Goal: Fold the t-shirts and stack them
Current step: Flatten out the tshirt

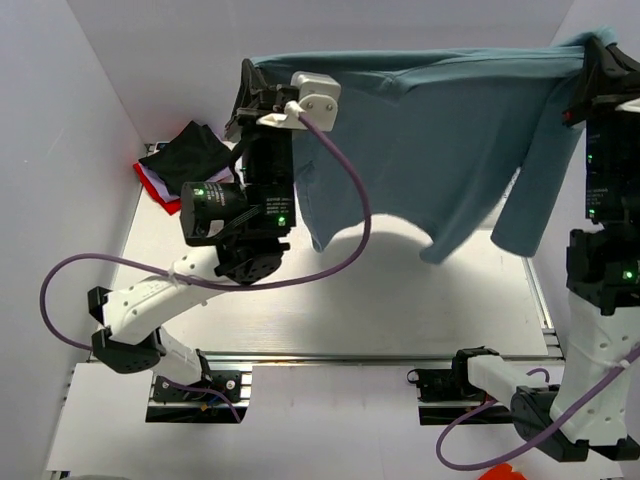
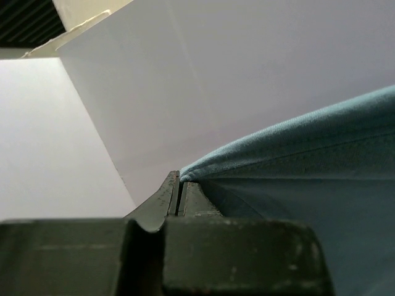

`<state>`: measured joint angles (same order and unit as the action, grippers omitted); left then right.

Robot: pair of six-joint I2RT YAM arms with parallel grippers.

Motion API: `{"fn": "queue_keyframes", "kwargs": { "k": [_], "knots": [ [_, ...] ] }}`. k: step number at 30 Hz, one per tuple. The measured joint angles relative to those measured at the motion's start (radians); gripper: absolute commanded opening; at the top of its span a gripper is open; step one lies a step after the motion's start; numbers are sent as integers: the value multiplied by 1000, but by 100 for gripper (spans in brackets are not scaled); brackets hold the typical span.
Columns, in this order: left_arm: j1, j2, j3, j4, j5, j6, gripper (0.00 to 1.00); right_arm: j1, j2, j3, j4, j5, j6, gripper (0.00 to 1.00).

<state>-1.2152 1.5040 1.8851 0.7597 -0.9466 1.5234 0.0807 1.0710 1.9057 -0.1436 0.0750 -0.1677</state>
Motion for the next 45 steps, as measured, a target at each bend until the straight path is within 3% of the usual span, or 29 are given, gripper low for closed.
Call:
{"fn": "queue_keyframes", "kwargs": {
  "k": [5, 9, 15, 19, 23, 27, 30, 34, 38, 41, 45],
  "knots": [
    [-11, -97, -47, -191, 48, -141, 0, 0, -58, 0, -14, -1, 0, 0],
    [-14, -220, -54, -457, 171, -374, 0, 0, -109, 0, -15, -9, 3, 0],
    [-13, -350, 121, -959, 566, -751, 0, 0, -201, -2, -11, -32, 10, 0],
    [-10, -414, 161, -1109, 777, -888, 0, -1, -249, -2, -14, -76, 29, 0],
    [-5, -426, 158, -1155, 837, -942, 0, -3, -296, -3, -19, -98, 39, 0],
    [-2, -428, 112, -1139, 823, -955, 0, -9, -331, -14, -15, -102, 47, 0],
    [-1, -436, 25, -1062, 727, -933, 0, -10, -341, -60, 11, -101, 52, 0],
    [3, -423, -174, -812, 504, -787, 0, -10, -317, -179, 41, -103, 61, 0],
    [16, -335, -374, -457, 307, -571, 0, -10, -290, -427, 145, -96, 103, 0],
    [53, -249, -507, -280, 230, -468, 0, -14, -220, -612, 200, -81, 139, 0],
    [168, -154, -635, -107, 186, -407, 0, -14, -59, -735, 249, -66, 190, 0]
  ]
}}
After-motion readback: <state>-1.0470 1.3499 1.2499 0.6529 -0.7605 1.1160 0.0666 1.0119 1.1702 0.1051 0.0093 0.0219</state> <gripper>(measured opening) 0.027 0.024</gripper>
